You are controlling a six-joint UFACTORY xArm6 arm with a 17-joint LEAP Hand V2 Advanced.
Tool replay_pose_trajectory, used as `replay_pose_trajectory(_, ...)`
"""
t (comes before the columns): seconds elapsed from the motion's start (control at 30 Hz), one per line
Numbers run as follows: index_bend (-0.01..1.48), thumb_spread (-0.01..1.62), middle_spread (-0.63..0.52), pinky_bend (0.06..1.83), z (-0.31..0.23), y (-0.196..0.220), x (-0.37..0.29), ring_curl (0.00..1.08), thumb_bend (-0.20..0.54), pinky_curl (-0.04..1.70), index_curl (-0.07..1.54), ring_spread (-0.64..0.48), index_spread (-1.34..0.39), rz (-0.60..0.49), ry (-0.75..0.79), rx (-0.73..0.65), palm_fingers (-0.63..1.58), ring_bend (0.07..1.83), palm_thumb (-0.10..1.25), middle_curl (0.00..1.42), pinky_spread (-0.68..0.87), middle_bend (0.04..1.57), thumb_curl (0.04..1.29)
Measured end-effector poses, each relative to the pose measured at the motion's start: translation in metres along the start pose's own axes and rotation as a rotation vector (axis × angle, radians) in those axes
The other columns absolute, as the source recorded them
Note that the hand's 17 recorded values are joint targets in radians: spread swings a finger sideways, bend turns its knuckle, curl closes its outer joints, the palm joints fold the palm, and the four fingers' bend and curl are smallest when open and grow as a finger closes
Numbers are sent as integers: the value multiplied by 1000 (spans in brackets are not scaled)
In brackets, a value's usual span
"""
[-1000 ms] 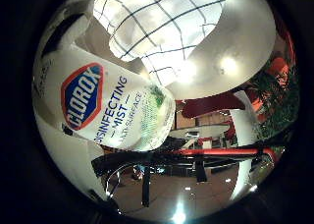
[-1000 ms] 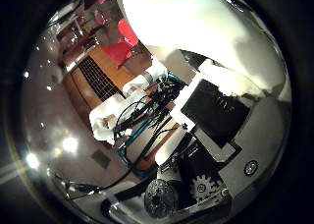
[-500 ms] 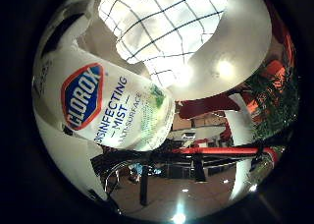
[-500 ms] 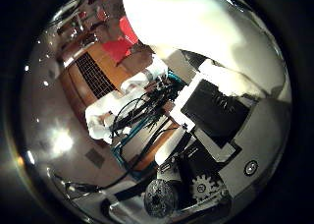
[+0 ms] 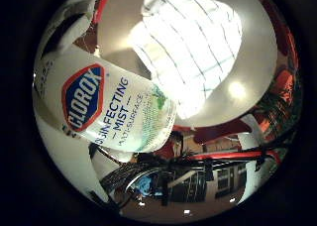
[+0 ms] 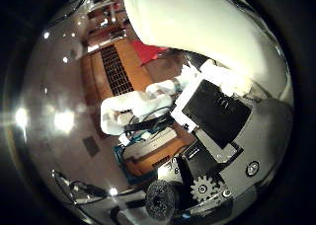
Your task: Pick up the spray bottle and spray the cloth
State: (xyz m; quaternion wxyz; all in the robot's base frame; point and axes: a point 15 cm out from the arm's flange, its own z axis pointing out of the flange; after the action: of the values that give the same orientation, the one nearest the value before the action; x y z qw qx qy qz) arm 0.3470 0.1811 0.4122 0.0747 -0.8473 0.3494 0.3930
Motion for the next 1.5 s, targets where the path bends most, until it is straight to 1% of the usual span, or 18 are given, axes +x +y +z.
replay_pose_trajectory(0.1,1177,770,-84,1017,-11,-11,-50,748,-16,1514,760,-202,-186,-109,-83,98,1142,1394,1015,682,-138,1402,860)
replay_pose_trajectory(0.23,1177,755,-83,1017,-25,-21,-100,745,-19,1515,760,-201,-186,-222,-193,196,1142,1396,1018,682,-138,1401,864)
replay_pose_trajectory(0.4,1181,748,-82,1013,-44,-33,-142,745,-18,1515,760,-203,-186,-345,-332,293,1136,1395,1018,684,-138,1405,867)
replay_pose_trajectory(0.47,1184,750,-82,1011,-51,-46,-144,746,-18,1516,760,-204,-186,-376,-366,349,1136,1394,1015,684,-139,1405,868)
replay_pose_trajectory(0.63,1184,756,-82,1010,-36,-78,-121,750,-19,1517,759,-196,-185,-383,-435,430,1135,1393,1005,684,-140,1406,864)
replay_pose_trajectory(0.73,1183,754,-82,1010,-20,-96,-111,752,-16,1518,758,-194,-185,-407,-442,463,1136,1392,1007,684,-140,1406,867)
replay_pose_trajectory(0.83,1183,746,-82,1009,-4,-118,-95,753,-19,1518,758,-194,-185,-421,-419,519,1136,1391,1008,683,-141,1406,865)
replay_pose_trajectory(1.03,1186,736,-82,1017,36,-160,-57,755,-19,1518,756,-194,-186,-414,-338,616,1138,1388,1000,683,-141,1404,867)
replay_pose_trajectory(1.13,1186,733,-82,1018,54,-174,-50,755,-19,1517,756,-193,-186,-426,-310,624,1139,1389,1000,683,-141,1403,868)
replay_pose_trajectory(1.33,1186,731,-82,1014,92,-195,-25,752,-19,1511,754,-194,-186,-386,-332,578,1140,1390,1000,683,-140,1403,869)
replay_pose_trajectory(1.5,1185,732,-81,1007,104,-207,-4,748,-20,1486,754,-196,-186,-358,-316,584,1142,1387,996,682,-145,1401,871)
